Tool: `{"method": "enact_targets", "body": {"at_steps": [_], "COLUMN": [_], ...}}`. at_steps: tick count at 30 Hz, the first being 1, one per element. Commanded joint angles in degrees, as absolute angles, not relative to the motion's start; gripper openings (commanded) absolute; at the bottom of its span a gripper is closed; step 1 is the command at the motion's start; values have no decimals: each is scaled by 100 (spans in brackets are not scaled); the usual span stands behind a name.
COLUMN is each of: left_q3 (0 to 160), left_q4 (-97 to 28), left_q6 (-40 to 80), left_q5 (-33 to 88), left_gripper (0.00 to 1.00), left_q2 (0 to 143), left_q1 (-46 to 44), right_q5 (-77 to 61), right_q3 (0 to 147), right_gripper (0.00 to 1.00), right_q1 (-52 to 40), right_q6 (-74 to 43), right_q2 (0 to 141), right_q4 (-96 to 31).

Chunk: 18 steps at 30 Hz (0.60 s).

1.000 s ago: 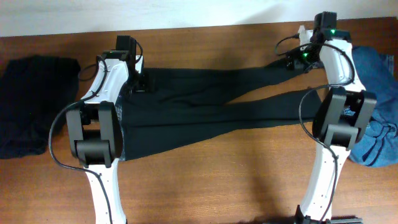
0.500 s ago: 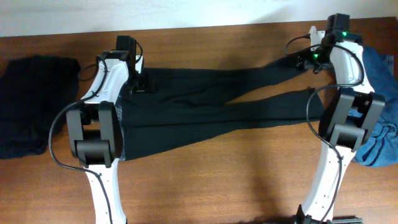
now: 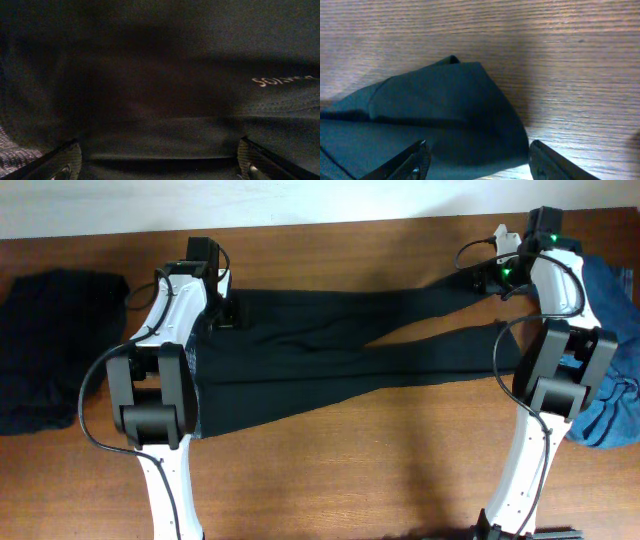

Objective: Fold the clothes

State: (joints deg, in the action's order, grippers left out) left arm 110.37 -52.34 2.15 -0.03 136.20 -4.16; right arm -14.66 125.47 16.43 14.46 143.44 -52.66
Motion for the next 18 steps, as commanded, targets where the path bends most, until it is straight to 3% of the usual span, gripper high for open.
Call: {"method": "enact_targets", "body": {"at_steps": [1, 18], "left_q3": [10973, 10973], "left_q4": [-5251, -5251], "left_q6": [211, 211], "left_q5": [-91, -91], "left_gripper": [99, 99], "left_q2": [13917, 13917], "left_q1": [-364, -370], "right_q5": [-1647, -840], "right_q3": [12580, 12578], "right_gripper": [68, 73], "right_q1": [1621, 1610], "right_q6": [1302, 609], "right_q2": [14429, 14429], "right_q4": [-5308, -5446]}}
